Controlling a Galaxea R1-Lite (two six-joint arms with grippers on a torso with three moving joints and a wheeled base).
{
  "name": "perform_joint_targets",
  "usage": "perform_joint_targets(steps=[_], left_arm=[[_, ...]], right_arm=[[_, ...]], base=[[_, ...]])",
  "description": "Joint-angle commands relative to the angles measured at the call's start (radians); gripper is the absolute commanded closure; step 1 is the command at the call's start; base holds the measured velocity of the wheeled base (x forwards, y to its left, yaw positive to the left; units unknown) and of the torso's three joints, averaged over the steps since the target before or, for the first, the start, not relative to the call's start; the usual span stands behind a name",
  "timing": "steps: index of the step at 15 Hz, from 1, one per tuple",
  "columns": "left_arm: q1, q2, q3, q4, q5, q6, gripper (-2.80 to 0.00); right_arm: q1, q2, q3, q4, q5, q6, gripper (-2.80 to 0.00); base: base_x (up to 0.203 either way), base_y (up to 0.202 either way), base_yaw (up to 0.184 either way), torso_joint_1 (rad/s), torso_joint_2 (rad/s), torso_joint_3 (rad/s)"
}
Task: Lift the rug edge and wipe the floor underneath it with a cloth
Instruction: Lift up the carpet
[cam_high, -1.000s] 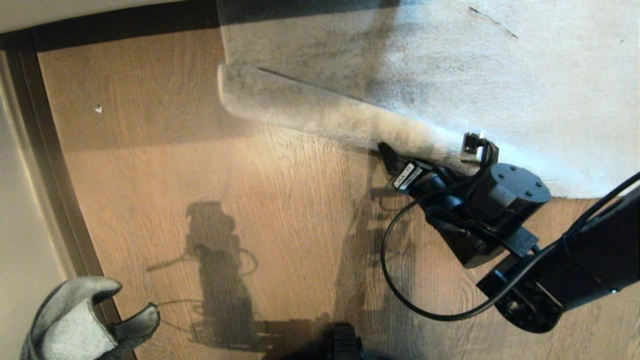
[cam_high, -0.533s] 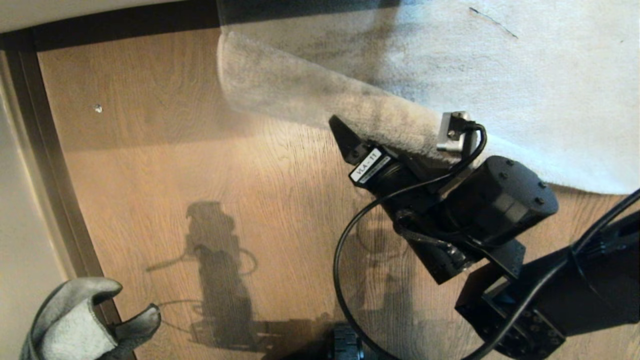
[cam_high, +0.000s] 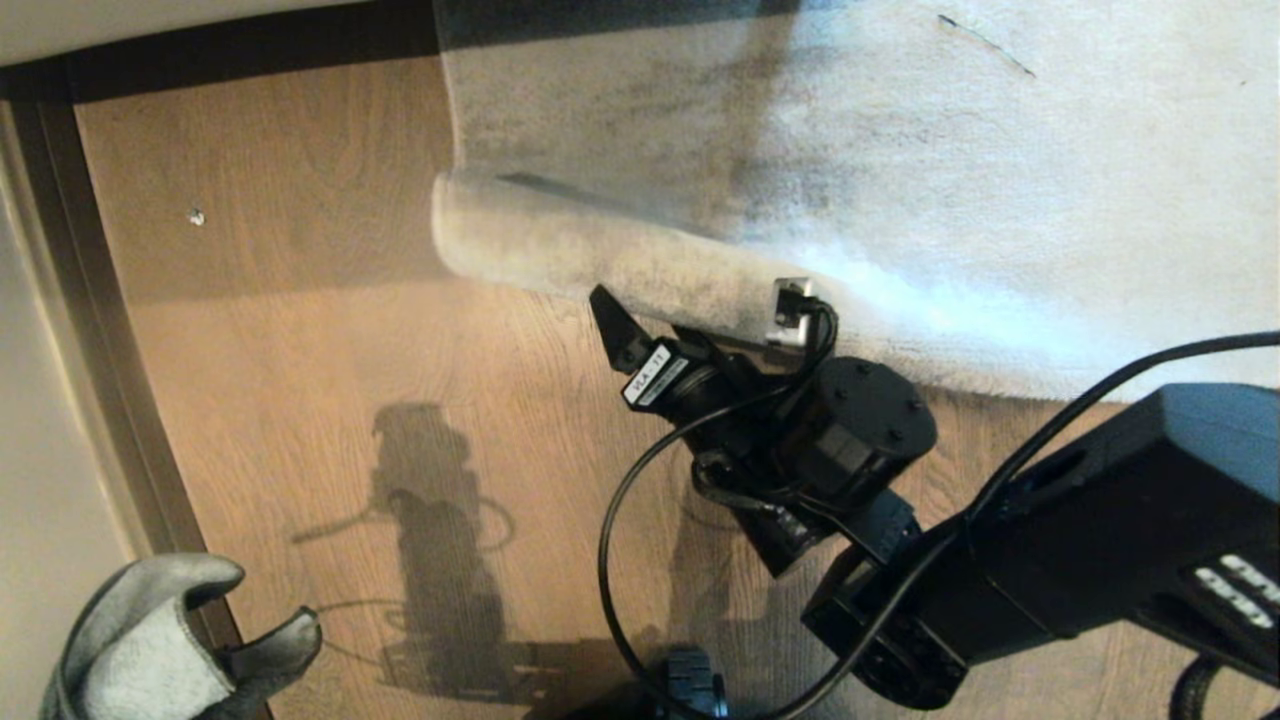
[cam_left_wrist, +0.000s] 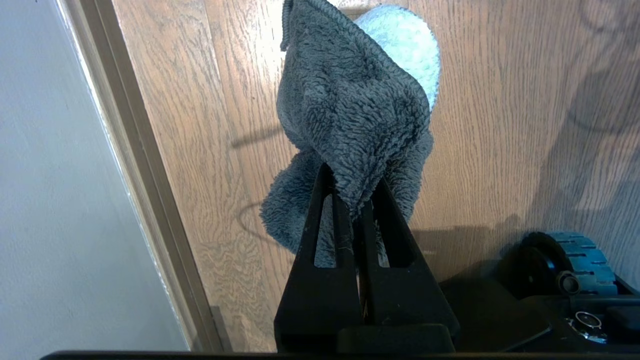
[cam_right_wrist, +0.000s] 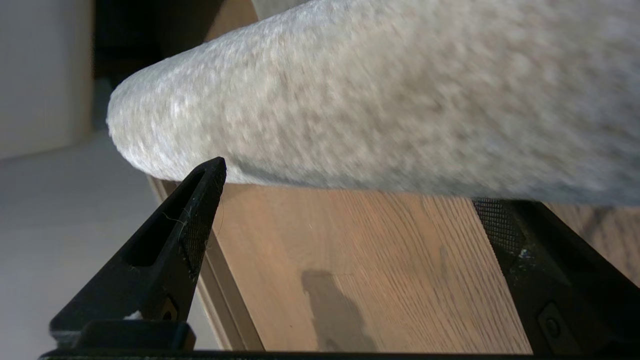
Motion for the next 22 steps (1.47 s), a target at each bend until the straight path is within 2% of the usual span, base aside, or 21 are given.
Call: perform_joint_targets(steps=[1,8,13,16,22], left_arm=[[0.000,0.000,0.000,-0.001,0.000,0.000,0.00],[0.000,0.000,0.000,-0.001,0.000,0.000,0.00],[0.000,0.000,0.000,-0.001,0.000,0.000,0.00],[0.000,0.000,0.000,-0.001,0.000,0.000,0.00],[0.000,0.000,0.000,-0.001,0.000,0.000,0.00]], right_arm=[[-0.017,0.062,-0.027,-0.043,-0.002,0.003,-2.80],[-0.049,0.056,0.005,-0.044,0.002,0.005,-2.80],[0.016,0.052,0.135,-0.044,0.003,0.048,-2.80],[0.068,0.058,0.192,-0.043,0.002,0.125,-2.80],[0.099,0.155,0.230,-0.043,-0.002,0.129,-2.80]], base=[[0.000,0.000,0.000,0.000,0.00,0.000],[0.000,0.000,0.000,0.000,0.00,0.000],[0.000,0.000,0.000,0.000,0.00,0.000],[0.000,0.000,0.000,0.000,0.00,0.000],[0.000,0.000,0.000,0.000,0.00,0.000]])
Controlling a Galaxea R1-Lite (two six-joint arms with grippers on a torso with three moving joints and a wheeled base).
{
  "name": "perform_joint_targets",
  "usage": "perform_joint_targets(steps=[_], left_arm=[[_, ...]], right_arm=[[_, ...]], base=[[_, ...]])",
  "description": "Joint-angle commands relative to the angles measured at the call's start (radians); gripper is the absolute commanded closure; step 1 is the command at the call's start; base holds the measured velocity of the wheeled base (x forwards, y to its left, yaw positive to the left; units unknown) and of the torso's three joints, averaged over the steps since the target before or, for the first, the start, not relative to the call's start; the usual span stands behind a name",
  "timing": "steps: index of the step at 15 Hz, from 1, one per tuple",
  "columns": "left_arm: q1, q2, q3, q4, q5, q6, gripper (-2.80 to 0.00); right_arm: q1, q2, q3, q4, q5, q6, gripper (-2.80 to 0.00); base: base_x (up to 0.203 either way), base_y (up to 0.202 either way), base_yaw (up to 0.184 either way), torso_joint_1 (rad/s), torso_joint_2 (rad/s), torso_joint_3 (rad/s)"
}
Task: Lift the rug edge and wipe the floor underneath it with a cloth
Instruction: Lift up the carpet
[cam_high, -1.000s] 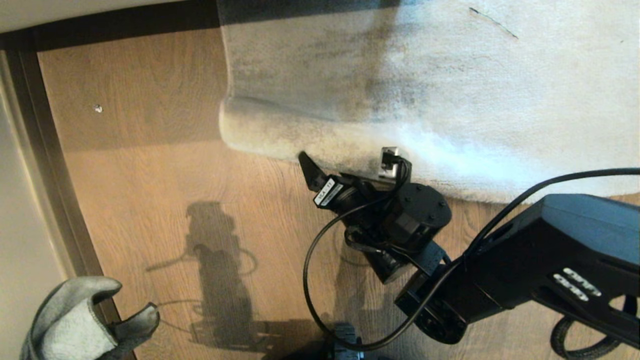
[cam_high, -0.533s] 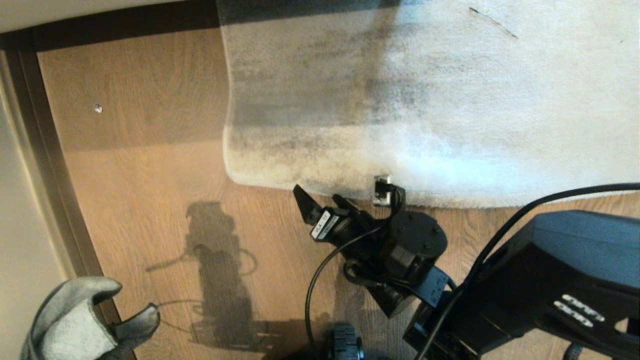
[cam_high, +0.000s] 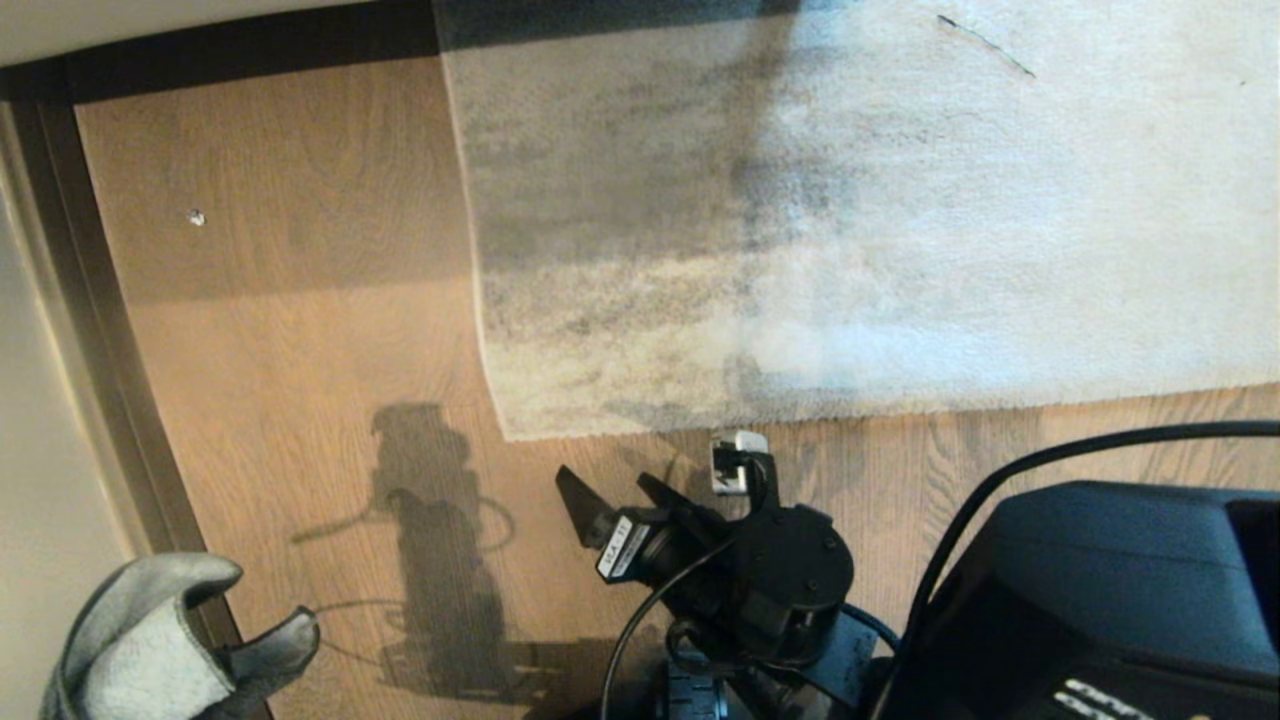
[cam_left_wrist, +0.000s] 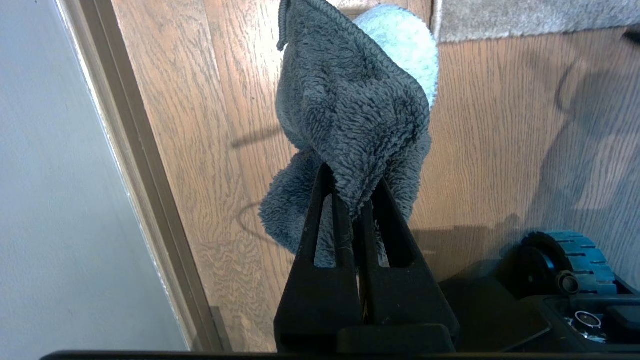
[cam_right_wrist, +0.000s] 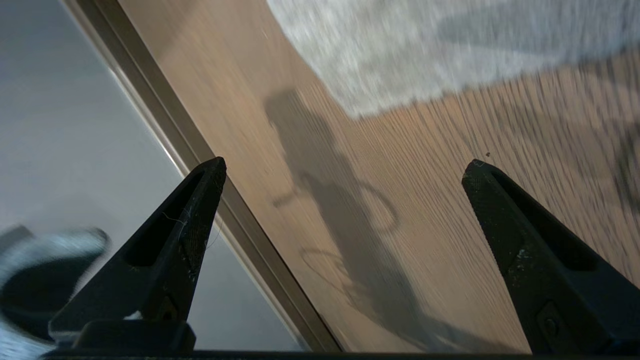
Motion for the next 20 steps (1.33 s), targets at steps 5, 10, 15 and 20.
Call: perform_joint_targets(steps=[5,10,15,20], left_arm=[[0.000,0.000,0.000,0.000,0.000,0.000,0.00],[0.000,0.000,0.000,0.000,0.000,0.000,0.00],[0.000,0.000,0.000,0.000,0.000,0.000,0.00],[0.000,0.000,0.000,0.000,0.000,0.000,0.00]], right_arm=[[-0.014,0.147,-0.019,-0.042,-0.092,-0.001,-2.80],[-0.097,0.176,-0.079,-0.042,-0.146,-0.002,-2.80],[-0.147,0.227,-0.235,-0.042,-0.158,-0.001,-2.80],[-0.145,0.278,-0.375,-0.042,-0.152,0.003,-2.80]], base=[[0.000,0.000,0.000,0.000,0.00,0.000],[0.000,0.000,0.000,0.000,0.00,0.000],[0.000,0.000,0.000,0.000,0.00,0.000],[0.000,0.000,0.000,0.000,0.00,0.000]])
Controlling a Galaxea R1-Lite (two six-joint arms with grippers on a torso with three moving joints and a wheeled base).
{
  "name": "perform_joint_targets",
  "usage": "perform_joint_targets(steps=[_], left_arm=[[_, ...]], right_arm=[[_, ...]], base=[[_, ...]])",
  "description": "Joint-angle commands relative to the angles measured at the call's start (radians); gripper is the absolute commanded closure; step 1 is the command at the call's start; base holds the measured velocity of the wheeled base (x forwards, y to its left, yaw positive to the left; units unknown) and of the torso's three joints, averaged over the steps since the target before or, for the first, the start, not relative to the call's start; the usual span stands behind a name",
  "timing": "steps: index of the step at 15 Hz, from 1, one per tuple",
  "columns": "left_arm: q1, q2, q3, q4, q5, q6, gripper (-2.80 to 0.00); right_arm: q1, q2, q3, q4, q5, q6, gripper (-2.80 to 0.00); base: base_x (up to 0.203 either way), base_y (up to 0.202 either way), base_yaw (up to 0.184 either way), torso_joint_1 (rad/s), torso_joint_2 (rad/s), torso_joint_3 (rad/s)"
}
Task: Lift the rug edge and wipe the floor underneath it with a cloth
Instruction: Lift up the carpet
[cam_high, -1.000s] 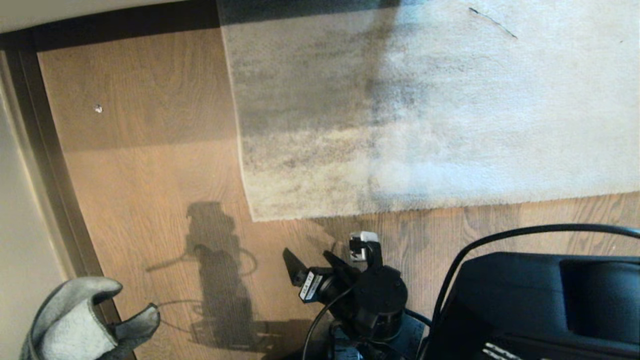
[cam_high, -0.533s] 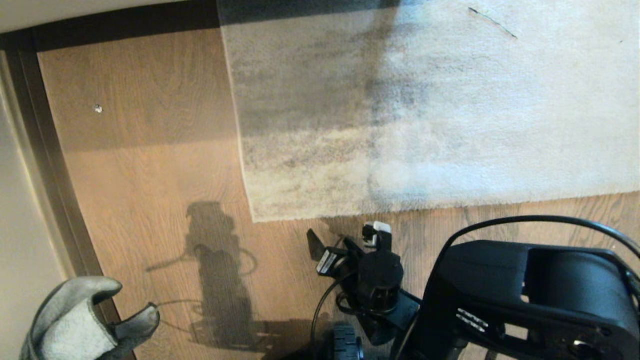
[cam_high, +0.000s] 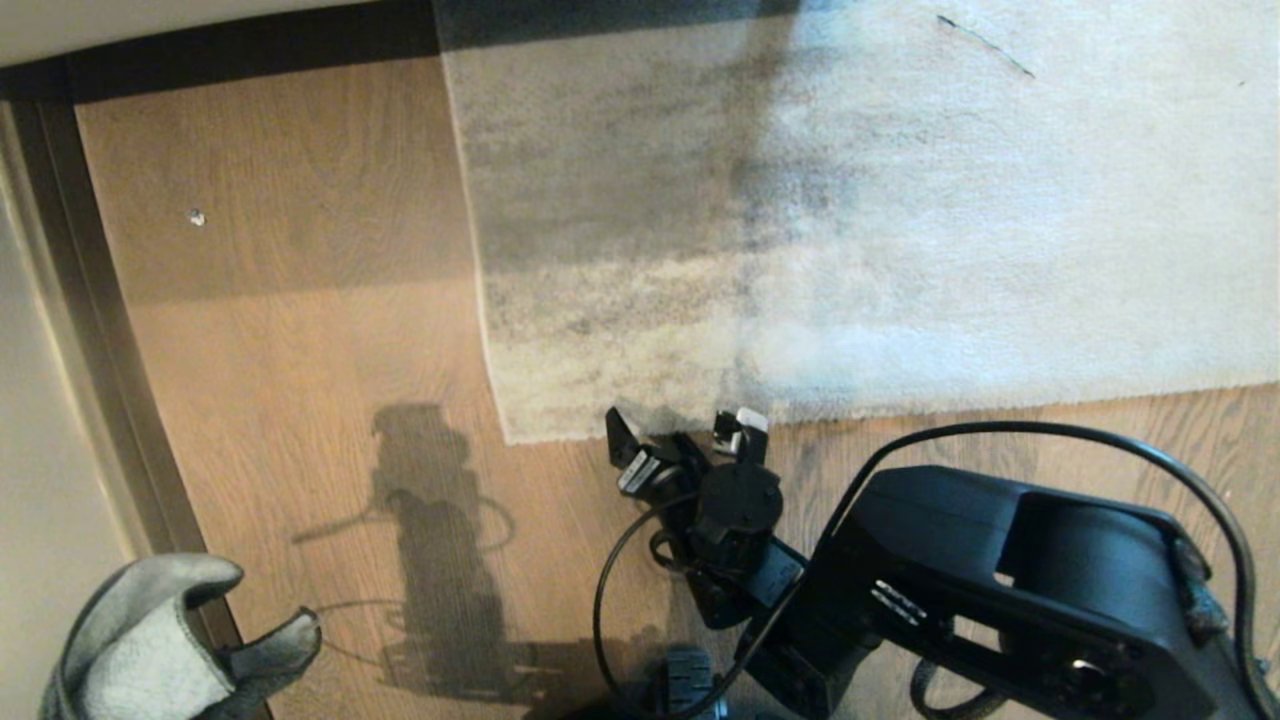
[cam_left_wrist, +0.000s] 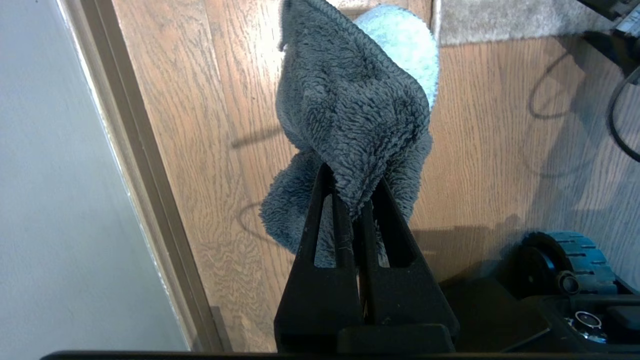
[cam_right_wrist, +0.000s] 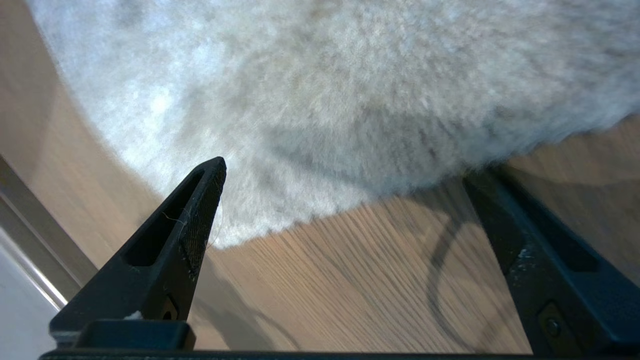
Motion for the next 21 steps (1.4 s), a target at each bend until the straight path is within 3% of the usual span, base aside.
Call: perform_joint_targets(steps=[1,7,15,21], left_arm=[[0.000,0.000,0.000,-0.001,0.000,0.000,0.00],[0.000,0.000,0.000,-0.001,0.000,0.000,0.00],[0.000,0.000,0.000,-0.001,0.000,0.000,0.00],[0.000,0.000,0.000,-0.001,0.000,0.000,0.00]], right_arm=[[0.003,0.029,-0.030,-0.045,0.003,0.016,-2.80],[0.003,0.037,-0.002,-0.008,0.014,0.161,-2.80],[-0.025,0.066,-0.073,-0.045,-0.043,0.147,-2.80],[-0.038,0.046,-0.142,-0.046,-0.043,0.082,-2.80]], base=[[0.000,0.000,0.000,0.000,0.00,0.000],[0.000,0.000,0.000,0.000,0.00,0.000],[0.000,0.000,0.000,0.000,0.00,0.000],[0.000,0.000,0.000,0.000,0.00,0.000]])
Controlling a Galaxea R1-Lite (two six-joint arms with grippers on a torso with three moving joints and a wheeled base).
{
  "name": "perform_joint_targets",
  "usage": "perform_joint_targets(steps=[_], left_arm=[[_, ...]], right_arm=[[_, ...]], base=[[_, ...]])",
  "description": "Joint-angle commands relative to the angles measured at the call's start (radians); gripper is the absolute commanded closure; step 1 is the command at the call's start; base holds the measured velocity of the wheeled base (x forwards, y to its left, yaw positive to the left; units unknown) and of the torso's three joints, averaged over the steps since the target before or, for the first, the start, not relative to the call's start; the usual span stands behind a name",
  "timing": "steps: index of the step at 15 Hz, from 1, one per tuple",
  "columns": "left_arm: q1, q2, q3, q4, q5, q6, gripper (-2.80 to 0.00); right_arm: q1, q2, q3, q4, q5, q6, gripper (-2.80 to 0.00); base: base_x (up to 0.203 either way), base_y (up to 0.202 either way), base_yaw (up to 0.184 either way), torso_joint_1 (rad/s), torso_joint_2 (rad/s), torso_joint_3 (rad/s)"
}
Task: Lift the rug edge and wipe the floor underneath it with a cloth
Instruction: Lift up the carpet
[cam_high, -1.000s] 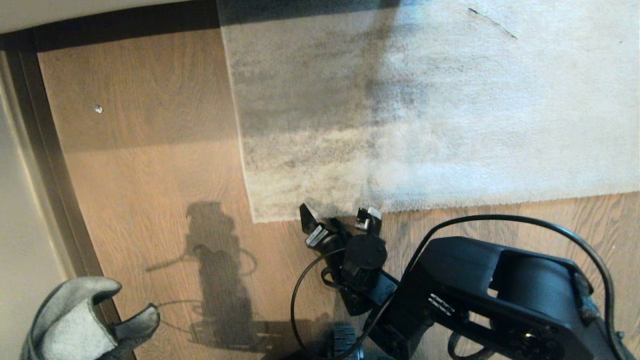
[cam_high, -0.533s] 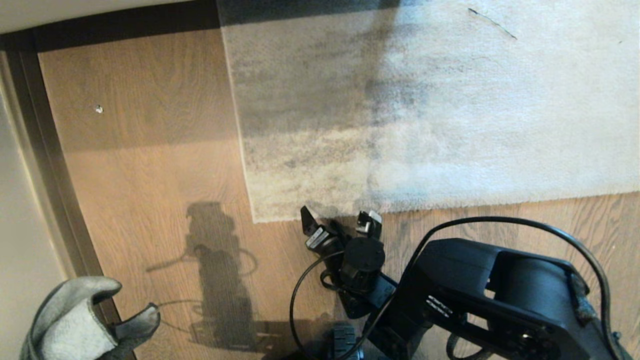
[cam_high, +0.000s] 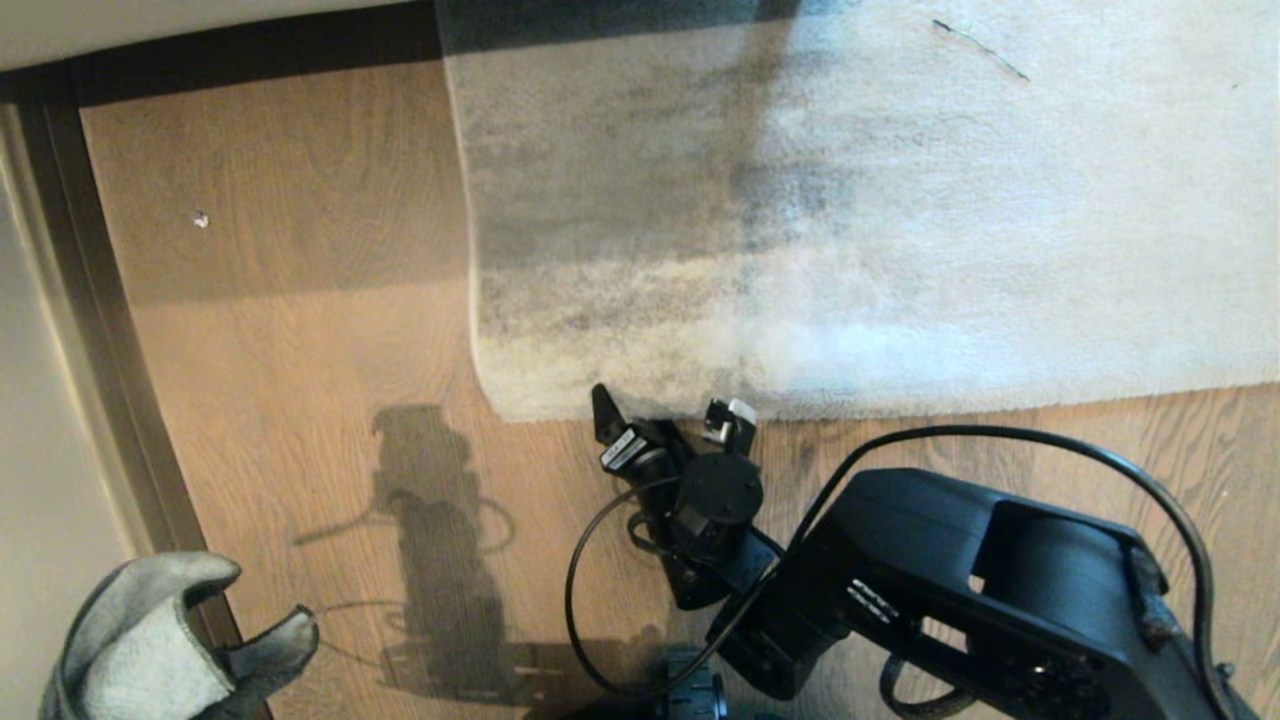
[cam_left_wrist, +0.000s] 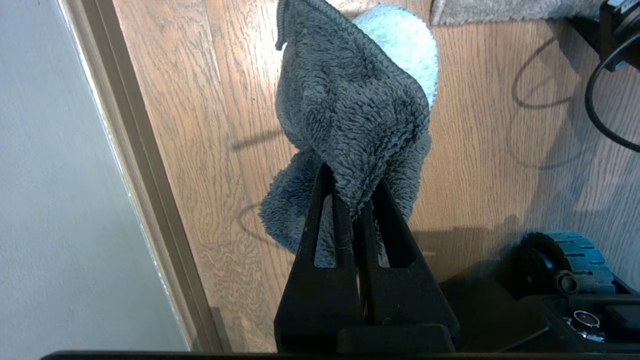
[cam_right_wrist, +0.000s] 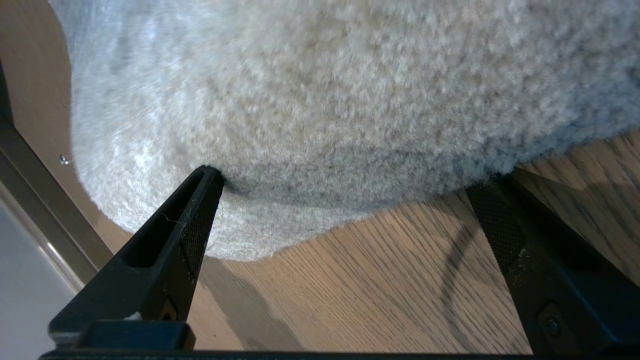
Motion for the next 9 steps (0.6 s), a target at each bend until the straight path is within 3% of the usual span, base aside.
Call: perform_joint_targets(steps=[1,9], left_arm=[[0.000,0.000,0.000,0.000,0.000,0.000,0.00],[0.000,0.000,0.000,0.000,0.000,0.000,0.00]], right_arm=[[0.000,-0.029,0.002,-0.044,-0.004,-0.006,-2.80],[-0.006,-0.163,0.006,-0.044,0.014,-0.115,-2.80]], base=[[0.000,0.000,0.000,0.000,0.00,0.000],[0.000,0.000,0.000,0.000,0.00,0.000]])
